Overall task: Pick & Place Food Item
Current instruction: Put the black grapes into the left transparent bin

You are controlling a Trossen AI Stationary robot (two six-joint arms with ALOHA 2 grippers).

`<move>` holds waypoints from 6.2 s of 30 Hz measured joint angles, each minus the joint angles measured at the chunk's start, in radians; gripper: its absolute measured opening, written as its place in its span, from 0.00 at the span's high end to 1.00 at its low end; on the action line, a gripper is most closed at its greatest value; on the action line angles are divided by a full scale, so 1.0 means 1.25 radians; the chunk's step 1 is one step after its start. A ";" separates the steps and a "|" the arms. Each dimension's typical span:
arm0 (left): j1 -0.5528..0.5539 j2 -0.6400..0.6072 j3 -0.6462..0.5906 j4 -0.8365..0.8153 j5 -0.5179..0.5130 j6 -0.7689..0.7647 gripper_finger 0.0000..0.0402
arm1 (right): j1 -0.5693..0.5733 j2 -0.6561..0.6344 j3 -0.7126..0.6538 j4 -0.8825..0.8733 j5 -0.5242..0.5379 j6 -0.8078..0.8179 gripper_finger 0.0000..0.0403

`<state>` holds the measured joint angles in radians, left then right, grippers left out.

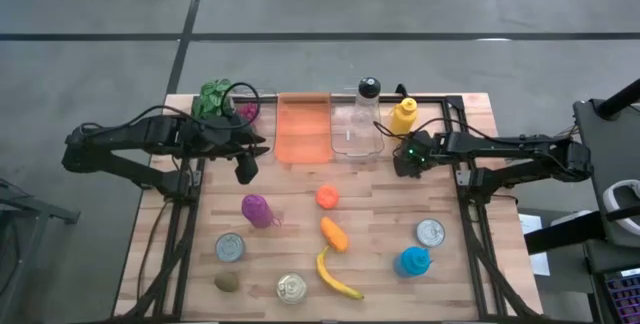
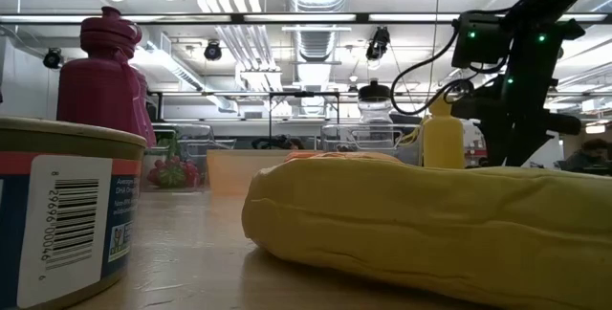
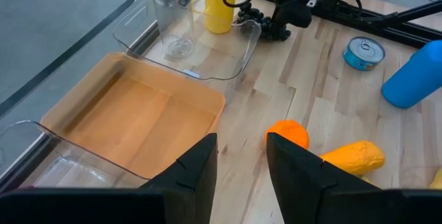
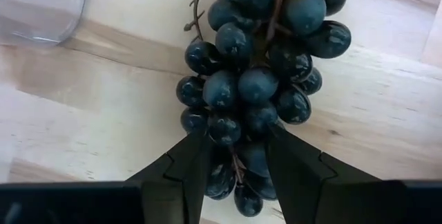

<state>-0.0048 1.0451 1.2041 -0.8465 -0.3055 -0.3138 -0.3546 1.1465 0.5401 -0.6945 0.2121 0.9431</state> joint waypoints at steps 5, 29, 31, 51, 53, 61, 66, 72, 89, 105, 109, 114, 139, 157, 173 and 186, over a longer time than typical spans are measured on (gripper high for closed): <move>0.000 0.000 0.000 0.007 0.000 0.000 0.68 | 0.001 0.000 0.000 0.000 0.042 0.029 0.67; 0.001 0.000 0.000 0.010 0.000 -0.003 0.68 | 0.000 0.000 0.000 -0.004 0.062 0.074 0.91; 0.001 0.000 0.000 0.010 0.000 -0.003 0.69 | 0.000 0.000 0.000 -0.003 0.062 0.075 0.90; 0.000 0.000 0.000 0.010 0.000 -0.002 0.67 | 0.000 0.000 0.000 -0.003 0.072 0.051 0.59; 0.000 0.000 0.000 0.010 0.000 -0.002 0.67 | 0.000 0.000 -0.002 -0.001 0.084 0.036 0.59; 0.000 0.000 0.000 0.010 0.000 0.000 0.68 | -0.003 0.000 -0.046 0.058 0.054 0.038 0.66; 0.000 0.000 0.000 0.010 0.000 0.000 0.67 | -0.003 0.000 -0.052 0.070 0.044 0.038 0.75; 0.000 0.000 0.000 0.010 0.000 0.000 0.69 | -0.003 0.000 -0.052 0.070 0.040 0.035 0.94; 0.000 0.000 0.000 0.010 0.000 0.000 0.69 | -0.003 0.000 0.017 0.048 0.036 -0.026 0.98; 0.001 0.000 0.000 0.010 0.000 -0.003 0.68 | 0.015 0.000 0.222 -0.165 0.038 -0.160 0.98; 0.001 0.000 0.000 0.010 0.000 -0.003 0.67 | 0.042 0.000 0.283 -0.212 0.036 -0.187 0.98; 0.001 0.000 0.000 0.010 0.000 -0.003 0.68 | 0.084 0.000 0.363 -0.241 0.036 -0.210 0.98; 0.000 0.032 -0.170 0.480 0.000 0.164 0.67 | 0.176 0.032 0.546 -0.022 0.027 -0.384 0.98; 0.005 0.200 -0.242 0.755 0.000 0.233 0.67 | 0.177 0.187 0.545 0.209 -0.117 -0.441 0.98; 0.005 0.246 -0.234 0.789 0.000 0.249 0.68 | 0.179 0.246 0.594 0.216 -0.128 -0.447 0.98; 0.011 0.261 -0.234 0.791 0.000 0.245 0.67 | 0.179 0.263 0.608 0.221 -0.128 -0.450 0.98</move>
<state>0.0087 1.3712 0.9115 0.1422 -0.3058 -0.0071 -0.1307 1.4754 1.3006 -0.4186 0.0520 0.3805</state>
